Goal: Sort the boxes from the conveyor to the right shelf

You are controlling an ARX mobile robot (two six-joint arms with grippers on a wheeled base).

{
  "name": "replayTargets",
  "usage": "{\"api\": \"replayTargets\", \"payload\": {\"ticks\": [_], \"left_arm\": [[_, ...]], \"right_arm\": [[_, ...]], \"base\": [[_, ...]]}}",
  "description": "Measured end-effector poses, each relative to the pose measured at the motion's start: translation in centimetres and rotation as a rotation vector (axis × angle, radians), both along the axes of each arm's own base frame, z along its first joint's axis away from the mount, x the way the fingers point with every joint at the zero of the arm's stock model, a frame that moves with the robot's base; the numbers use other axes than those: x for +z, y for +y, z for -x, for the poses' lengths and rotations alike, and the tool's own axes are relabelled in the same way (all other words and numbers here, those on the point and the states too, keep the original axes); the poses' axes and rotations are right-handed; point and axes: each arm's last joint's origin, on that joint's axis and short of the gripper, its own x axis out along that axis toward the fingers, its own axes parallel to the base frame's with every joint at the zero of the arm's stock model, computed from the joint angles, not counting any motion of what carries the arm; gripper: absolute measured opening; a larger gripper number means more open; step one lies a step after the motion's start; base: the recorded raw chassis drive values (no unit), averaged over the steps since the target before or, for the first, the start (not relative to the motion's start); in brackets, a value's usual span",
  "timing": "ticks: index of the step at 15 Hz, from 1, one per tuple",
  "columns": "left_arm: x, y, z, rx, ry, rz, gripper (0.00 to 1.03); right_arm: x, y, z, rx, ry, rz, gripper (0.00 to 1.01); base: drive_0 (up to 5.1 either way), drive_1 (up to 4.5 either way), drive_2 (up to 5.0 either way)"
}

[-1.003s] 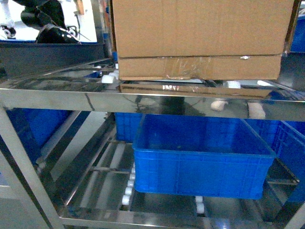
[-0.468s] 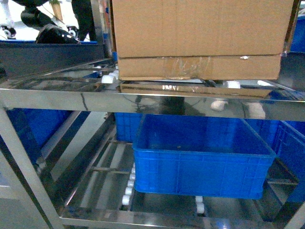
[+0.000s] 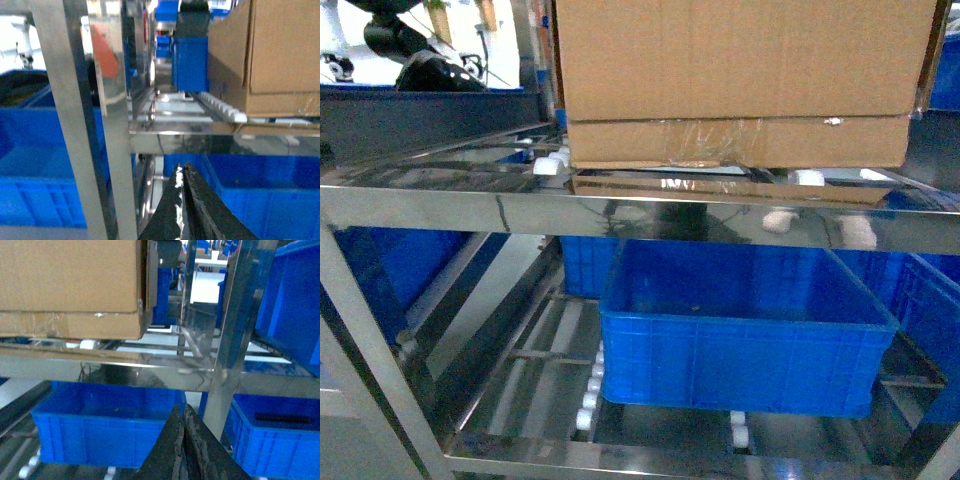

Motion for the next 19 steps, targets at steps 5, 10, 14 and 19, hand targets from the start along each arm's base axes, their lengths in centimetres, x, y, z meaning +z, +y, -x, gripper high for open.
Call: {"api": "replayTargets", "payload": {"ticks": [5,10,14,19], "left_arm": [[-0.1,0.0,0.8,0.0,0.01,0.0,0.02],[-0.2,0.0,1.7,0.0,0.016,0.0,0.02],[-0.4,0.0,2.7,0.001,0.013,0.0,0.02],[-0.5,0.0,2.6,0.0,0.025,0.0,0.02]], "right_arm": [[0.1,0.0,0.9,0.0,-0.004,0.0,0.02],[0.1,0.0,1.8,0.0,-0.007,0.0,0.02],[-0.6,0.0,2.6,0.001,0.046,0.0,0.02],[-0.2,0.1,2.9,0.005,0.002,0.0,0.02]], "base": [[0.0,0.0,0.0],[0.0,0.0,0.0],[0.0,0.0,0.0],[0.0,0.0,0.0]]}}
